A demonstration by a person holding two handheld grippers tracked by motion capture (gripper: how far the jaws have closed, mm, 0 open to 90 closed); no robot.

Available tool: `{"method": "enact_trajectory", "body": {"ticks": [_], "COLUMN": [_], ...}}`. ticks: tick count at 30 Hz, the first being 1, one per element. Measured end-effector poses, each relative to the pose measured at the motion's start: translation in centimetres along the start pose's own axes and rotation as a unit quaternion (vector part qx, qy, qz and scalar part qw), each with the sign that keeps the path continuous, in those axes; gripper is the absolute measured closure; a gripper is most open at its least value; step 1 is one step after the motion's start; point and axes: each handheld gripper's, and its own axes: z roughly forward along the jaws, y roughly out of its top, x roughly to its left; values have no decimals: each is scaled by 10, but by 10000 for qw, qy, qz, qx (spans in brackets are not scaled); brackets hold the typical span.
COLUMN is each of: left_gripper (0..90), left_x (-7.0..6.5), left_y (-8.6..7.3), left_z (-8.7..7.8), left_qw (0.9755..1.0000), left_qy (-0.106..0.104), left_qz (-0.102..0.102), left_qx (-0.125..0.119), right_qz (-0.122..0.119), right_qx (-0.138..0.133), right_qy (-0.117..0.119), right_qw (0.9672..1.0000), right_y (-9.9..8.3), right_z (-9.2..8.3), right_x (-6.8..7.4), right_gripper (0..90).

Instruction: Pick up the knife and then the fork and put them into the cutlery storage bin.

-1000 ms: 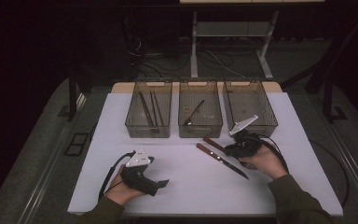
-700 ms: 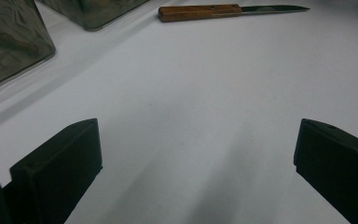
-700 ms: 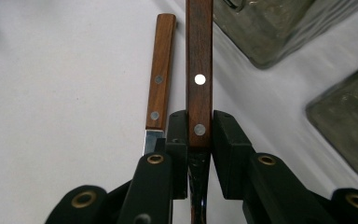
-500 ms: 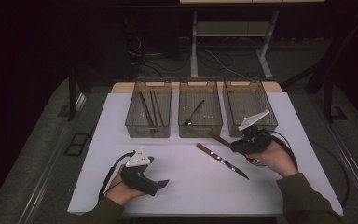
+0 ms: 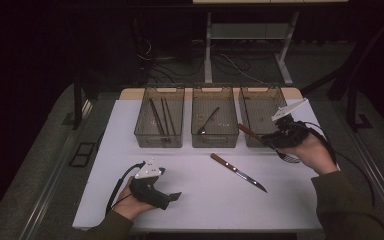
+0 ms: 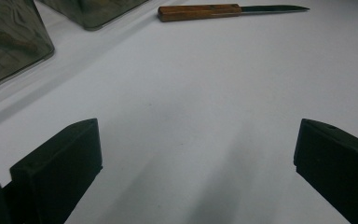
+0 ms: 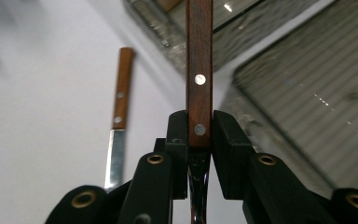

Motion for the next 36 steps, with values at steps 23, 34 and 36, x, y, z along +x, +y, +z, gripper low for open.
{"method": "enact_trajectory", "body": {"ticks": [23, 34, 36], "left_gripper": [1, 1, 1], "left_x": [2, 4, 4], "left_y": [-1, -2, -2], "left_z": [-2, -2, -3], "left_qw": [10000, 9999, 10000], "left_qy": [-19, -43, -46], "left_qz": [-36, -87, -78], "left_qx": [-20, -25, -29], "right_qz": [584, 623, 648], "right_qx": [43, 244, 276], "right_qy": [-420, -517, -498], "right_qw": [9974, 9964, 9963], "right_y": [42, 36, 35], "right_z": [3, 41, 48], "right_x": [-88, -116, -117], "right_gripper": [766, 766, 766]}}
